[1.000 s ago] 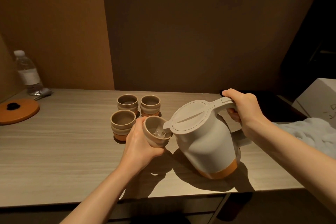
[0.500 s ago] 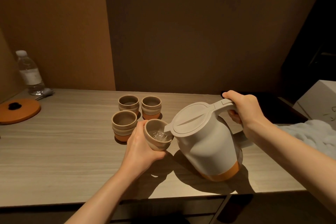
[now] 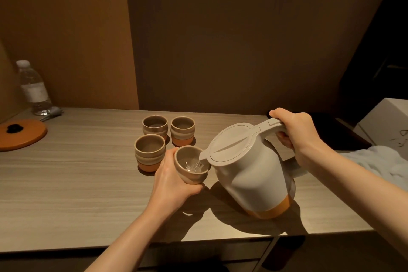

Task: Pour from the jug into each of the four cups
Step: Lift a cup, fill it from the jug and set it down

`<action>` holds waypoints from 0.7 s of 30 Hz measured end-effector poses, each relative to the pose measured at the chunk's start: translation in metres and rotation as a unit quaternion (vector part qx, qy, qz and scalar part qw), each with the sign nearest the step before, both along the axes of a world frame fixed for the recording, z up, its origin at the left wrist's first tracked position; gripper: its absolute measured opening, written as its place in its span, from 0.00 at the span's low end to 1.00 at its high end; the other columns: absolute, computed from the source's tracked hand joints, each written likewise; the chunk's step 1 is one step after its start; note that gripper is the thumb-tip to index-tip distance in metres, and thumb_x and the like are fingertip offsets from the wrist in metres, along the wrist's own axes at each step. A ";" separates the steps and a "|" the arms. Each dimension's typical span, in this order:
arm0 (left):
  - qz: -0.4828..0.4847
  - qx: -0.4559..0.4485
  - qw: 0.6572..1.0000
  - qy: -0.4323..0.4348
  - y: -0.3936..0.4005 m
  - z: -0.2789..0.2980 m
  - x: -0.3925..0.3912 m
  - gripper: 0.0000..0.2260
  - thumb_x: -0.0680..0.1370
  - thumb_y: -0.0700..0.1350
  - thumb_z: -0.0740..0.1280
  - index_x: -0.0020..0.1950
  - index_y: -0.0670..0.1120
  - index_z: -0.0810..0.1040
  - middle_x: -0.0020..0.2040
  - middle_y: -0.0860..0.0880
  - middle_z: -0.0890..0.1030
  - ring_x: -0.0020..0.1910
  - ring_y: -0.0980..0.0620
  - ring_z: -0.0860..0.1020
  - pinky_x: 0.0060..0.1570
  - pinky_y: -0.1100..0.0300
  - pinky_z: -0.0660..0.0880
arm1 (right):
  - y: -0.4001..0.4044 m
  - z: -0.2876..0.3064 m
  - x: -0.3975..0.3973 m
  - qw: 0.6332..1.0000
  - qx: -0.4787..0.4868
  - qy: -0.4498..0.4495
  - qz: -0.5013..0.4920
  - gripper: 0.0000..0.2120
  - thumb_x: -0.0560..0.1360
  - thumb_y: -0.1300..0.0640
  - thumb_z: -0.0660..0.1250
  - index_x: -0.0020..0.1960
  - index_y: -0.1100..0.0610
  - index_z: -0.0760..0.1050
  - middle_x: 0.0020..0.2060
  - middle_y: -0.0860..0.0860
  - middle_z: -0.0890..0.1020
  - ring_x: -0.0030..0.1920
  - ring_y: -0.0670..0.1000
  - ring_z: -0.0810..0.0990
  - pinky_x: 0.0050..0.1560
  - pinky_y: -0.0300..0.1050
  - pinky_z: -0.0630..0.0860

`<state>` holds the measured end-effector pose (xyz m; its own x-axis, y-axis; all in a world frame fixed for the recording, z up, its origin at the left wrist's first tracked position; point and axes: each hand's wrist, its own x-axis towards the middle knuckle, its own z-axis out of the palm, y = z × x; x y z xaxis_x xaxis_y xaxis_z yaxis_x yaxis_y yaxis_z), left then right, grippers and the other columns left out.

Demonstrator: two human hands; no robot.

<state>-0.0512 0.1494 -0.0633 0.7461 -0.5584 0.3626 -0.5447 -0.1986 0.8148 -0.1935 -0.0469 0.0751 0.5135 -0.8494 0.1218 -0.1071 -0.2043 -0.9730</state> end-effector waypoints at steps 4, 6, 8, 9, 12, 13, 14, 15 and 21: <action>0.002 -0.006 1.000 0.005 0.000 -0.002 -0.001 0.42 0.55 0.46 0.83 0.61 0.58 0.62 0.56 0.58 0.74 0.58 0.58 0.73 0.53 0.67 0.69 | 0.000 -0.001 0.001 1.000 0.000 0.003 -0.002 0.19 0.74 0.53 0.67 0.26 0.57 0.71 0.16 0.46 0.69 0.17 0.42 0.65 0.20 0.34 0.61; 0.003 -0.006 1.000 0.005 -0.001 -0.003 -0.001 0.43 0.55 0.47 0.83 0.61 0.58 0.62 0.56 0.57 0.74 0.58 0.58 0.73 0.53 0.66 0.70 | 0.000 -0.001 0.001 1.000 0.002 0.001 -0.003 0.19 0.74 0.54 0.67 0.26 0.57 0.70 0.16 0.45 0.69 0.17 0.42 0.65 0.19 0.33 0.61; 0.004 -0.006 1.000 0.004 -0.001 -0.003 0.000 0.43 0.55 0.48 0.83 0.62 0.58 0.62 0.57 0.57 0.74 0.59 0.58 0.73 0.54 0.65 0.69 | 0.001 0.000 0.001 1.000 0.000 0.000 -0.001 0.20 0.74 0.54 0.66 0.25 0.56 0.70 0.16 0.45 0.68 0.16 0.42 0.65 0.19 0.33 0.60; 0.004 -0.007 1.000 0.004 -0.001 -0.003 0.000 0.43 0.55 0.48 0.84 0.62 0.58 0.62 0.57 0.57 0.74 0.59 0.58 0.73 0.54 0.65 0.69 | 0.001 0.001 0.000 1.000 0.000 -0.001 0.000 0.20 0.74 0.54 0.66 0.25 0.56 0.70 0.16 0.46 0.68 0.16 0.42 0.64 0.19 0.33 0.60; 0.003 -0.012 1.000 0.008 -0.001 -0.003 -0.001 0.43 0.55 0.48 0.84 0.62 0.58 0.62 0.57 0.57 0.75 0.58 0.58 0.73 0.53 0.69 0.68 | 0.002 0.002 0.000 1.000 0.001 -0.002 0.003 0.20 0.74 0.54 0.66 0.25 0.57 0.70 0.16 0.46 0.68 0.16 0.42 0.64 0.19 0.33 0.60; 0.002 -0.014 1.000 0.010 -0.001 -0.003 -0.001 0.43 0.55 0.48 0.84 0.61 0.58 0.62 0.56 0.57 0.75 0.58 0.59 0.73 0.52 0.71 0.67 | 0.002 0.002 0.000 1.000 -0.002 -0.001 0.004 0.20 0.75 0.54 0.66 0.25 0.57 0.70 0.16 0.46 0.68 0.16 0.42 0.64 0.19 0.34 0.60; 0.002 -0.015 1.000 0.011 -0.001 -0.003 -0.001 0.42 0.55 0.48 0.84 0.61 0.58 0.62 0.56 0.58 0.74 0.57 0.59 0.73 0.50 0.72 0.67 | 0.002 0.001 0.001 1.000 -0.003 0.000 0.004 0.20 0.75 0.54 0.66 0.25 0.57 0.69 0.15 0.46 0.68 0.16 0.43 0.64 0.19 0.34 0.60; 0.002 -0.017 1.000 0.011 -0.001 -0.003 -0.001 0.42 0.55 0.48 0.84 0.61 0.58 0.62 0.56 0.58 0.74 0.57 0.59 0.73 0.49 0.73 0.67 | 0.002 0.001 0.001 1.000 -0.005 0.000 0.005 0.20 0.75 0.54 0.66 0.25 0.57 0.69 0.15 0.46 0.67 0.16 0.43 0.64 0.19 0.34 0.60; 0.000 -0.018 1.000 0.013 -0.001 -0.004 0.000 0.42 0.55 0.48 0.84 0.61 0.57 0.63 0.56 0.58 0.74 0.57 0.60 0.73 0.48 0.75 0.66 | 0.001 0.001 0.002 1.000 -0.004 0.004 0.004 0.20 0.74 0.54 0.66 0.25 0.56 0.70 0.16 0.46 0.68 0.16 0.42 0.64 0.19 0.34 0.60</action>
<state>-0.0513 0.1484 -0.0670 0.7562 -0.5446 0.3627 -0.5226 -0.1691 0.8356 -0.1917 -0.0457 0.0764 0.5220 -0.8437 0.1253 -0.1121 -0.2134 -0.9705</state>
